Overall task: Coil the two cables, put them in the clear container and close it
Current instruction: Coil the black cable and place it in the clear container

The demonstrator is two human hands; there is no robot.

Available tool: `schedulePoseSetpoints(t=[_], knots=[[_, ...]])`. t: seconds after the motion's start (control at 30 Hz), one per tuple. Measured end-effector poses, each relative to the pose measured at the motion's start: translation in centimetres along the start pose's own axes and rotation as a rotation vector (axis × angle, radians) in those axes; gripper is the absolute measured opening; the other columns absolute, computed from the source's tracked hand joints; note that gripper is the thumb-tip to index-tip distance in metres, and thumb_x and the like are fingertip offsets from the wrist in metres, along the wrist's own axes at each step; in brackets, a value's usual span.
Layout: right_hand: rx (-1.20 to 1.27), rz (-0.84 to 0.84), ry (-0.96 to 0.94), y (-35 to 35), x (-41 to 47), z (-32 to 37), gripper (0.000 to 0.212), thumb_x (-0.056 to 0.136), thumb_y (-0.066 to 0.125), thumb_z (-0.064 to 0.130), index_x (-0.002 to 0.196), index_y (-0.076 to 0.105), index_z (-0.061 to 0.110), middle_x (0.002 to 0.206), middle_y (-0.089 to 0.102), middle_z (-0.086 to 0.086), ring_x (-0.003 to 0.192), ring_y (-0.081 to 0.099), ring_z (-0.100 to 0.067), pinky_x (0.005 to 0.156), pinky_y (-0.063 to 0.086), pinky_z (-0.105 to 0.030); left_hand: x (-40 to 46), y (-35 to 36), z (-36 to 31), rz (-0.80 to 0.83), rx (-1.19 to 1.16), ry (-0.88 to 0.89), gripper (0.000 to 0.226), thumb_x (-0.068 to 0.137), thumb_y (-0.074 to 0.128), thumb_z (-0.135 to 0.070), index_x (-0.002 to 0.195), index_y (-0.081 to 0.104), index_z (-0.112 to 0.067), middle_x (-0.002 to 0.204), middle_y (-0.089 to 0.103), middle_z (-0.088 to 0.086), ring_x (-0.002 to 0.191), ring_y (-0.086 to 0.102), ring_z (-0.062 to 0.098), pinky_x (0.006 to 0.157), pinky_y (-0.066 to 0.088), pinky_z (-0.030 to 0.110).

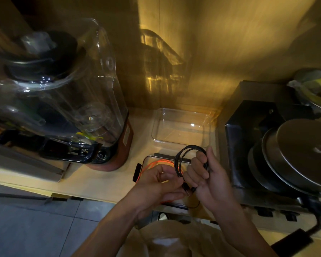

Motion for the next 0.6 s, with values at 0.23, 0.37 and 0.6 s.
schedulePoseSetpoints(t=[0.23,0.37,0.6], knots=[[0.049,-0.001,0.056,0.4,0.3,-0.1,0.042,0.099,0.041,0.046,0.073,0.055,0.016,0.045,0.030,0.007,0.039,0.018,-0.009,0.037,0.027,-0.021,0.2,0.2,0.4,0.024,-0.018,0.012,0.046,0.075,0.074,-0.005,0.119,0.063,0.001,0.094,0.067,0.016,0.078,0.073,0.023,0.070,0.059,0.030],[0.011,-0.013,0.039,0.8,0.6,0.0,0.039,0.102,0.040,0.041,0.079,0.056,0.014,0.051,0.036,0.004,0.043,0.027,-0.009,0.044,0.030,-0.024,0.5,0.1,0.2,-0.013,-0.072,0.022,0.038,0.079,0.072,-0.003,0.115,0.062,0.005,0.089,0.069,0.016,0.081,0.073,0.021,0.068,0.059,0.028],[-0.072,-0.111,0.030,0.8,1.6,-0.3,0.033,0.099,0.043,0.035,0.097,0.061,0.007,0.068,0.053,-0.005,0.063,0.052,-0.018,0.062,0.049,-0.030,1.4,0.3,-0.1,-0.106,-0.232,-0.006,0.023,0.088,0.063,0.004,0.110,0.063,0.000,0.083,0.073,0.011,0.074,0.075,0.019,0.061,0.059,0.027]])
Point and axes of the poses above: each hand's wrist, its own x-axis towards the middle knuckle, its own y-axis out of the palm, z = x × y, the point moved 2 cm from there along x, towards the middle knuckle
